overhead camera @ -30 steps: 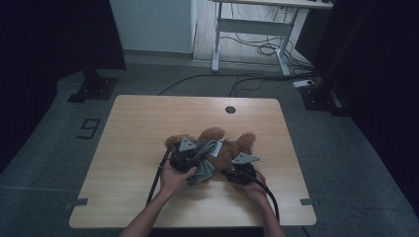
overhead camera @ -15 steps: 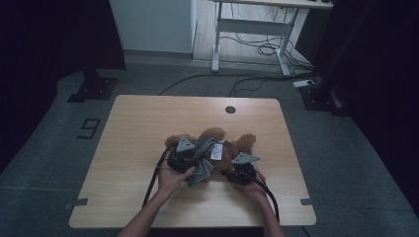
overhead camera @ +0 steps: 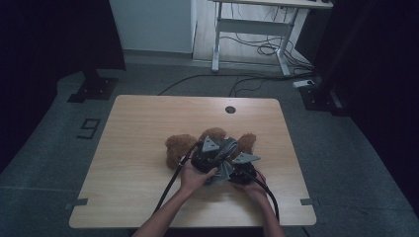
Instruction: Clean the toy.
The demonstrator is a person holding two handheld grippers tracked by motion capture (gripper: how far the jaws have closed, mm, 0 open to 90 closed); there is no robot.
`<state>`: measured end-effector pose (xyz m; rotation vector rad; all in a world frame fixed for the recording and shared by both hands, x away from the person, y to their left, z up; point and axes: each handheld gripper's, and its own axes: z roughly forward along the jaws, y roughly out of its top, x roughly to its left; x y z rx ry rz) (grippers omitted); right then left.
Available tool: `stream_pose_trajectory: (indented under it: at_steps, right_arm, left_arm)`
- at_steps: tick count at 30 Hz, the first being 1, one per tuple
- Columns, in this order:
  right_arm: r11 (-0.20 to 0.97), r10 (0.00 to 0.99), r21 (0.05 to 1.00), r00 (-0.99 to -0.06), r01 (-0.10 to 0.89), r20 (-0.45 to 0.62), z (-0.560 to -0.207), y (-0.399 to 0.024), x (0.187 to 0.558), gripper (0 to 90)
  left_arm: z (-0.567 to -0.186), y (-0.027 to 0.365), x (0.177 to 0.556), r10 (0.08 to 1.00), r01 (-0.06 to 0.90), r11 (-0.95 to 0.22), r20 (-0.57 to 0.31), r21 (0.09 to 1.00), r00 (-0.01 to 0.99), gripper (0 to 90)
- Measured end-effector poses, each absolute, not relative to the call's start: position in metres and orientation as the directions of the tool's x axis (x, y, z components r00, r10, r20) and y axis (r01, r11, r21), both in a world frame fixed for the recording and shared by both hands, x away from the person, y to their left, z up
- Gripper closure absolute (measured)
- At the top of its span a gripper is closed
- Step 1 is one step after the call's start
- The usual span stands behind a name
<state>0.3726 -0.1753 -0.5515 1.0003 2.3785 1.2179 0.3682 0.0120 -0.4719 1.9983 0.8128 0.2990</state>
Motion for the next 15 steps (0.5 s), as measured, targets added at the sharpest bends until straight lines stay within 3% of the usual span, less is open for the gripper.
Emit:
stream_pose_trajectory:
  at_steps: [6,10,15]
  right_arm:
    - [0.4,0.694,0.797,-0.718,0.452,0.059,-0.552,-0.175,0.373,61.7]
    - [0.394,0.694,0.798,-0.717,0.456,0.067,-0.552,-0.176,0.373,61.9]
    - [0.401,0.69,0.797,-0.721,0.452,0.062,-0.552,-0.176,0.373,61.8]
  left_arm:
    - [-0.472,0.022,0.363,0.667,0.411,-0.38,-0.062,0.828,0.743,79.0]
    - [-0.467,0.051,0.358,0.722,0.381,-0.392,0.024,0.837,0.691,79.1]
    - [-0.464,0.097,0.357,0.753,0.408,-0.334,-0.02,0.85,0.658,79.2]
